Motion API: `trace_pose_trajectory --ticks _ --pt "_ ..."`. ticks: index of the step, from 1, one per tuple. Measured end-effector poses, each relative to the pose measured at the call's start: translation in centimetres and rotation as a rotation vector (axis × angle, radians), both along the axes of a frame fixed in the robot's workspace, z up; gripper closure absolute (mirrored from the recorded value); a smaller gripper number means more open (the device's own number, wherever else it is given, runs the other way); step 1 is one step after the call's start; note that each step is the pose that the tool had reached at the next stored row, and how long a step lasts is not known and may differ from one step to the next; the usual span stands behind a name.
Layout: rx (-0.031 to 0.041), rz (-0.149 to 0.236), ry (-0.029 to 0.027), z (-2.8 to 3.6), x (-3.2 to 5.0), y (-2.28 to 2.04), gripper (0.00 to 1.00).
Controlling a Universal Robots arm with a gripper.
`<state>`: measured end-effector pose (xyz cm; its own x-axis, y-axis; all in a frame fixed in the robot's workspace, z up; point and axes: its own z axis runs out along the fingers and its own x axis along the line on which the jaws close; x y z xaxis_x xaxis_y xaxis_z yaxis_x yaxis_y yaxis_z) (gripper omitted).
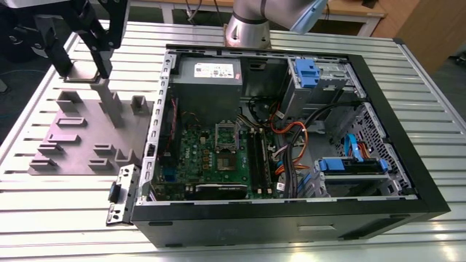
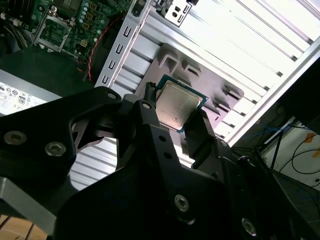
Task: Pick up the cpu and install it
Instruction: 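Pick up the cpu and move it towards the insertion slot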
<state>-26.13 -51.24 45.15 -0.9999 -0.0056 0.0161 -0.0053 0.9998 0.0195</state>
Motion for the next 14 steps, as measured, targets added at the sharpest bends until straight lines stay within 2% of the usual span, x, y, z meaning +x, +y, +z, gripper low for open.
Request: trace_pose_trajectory --ticks 14 --pt "-0.0002 0.0 0.0005 -0.02 1.77 0.0 0.53"
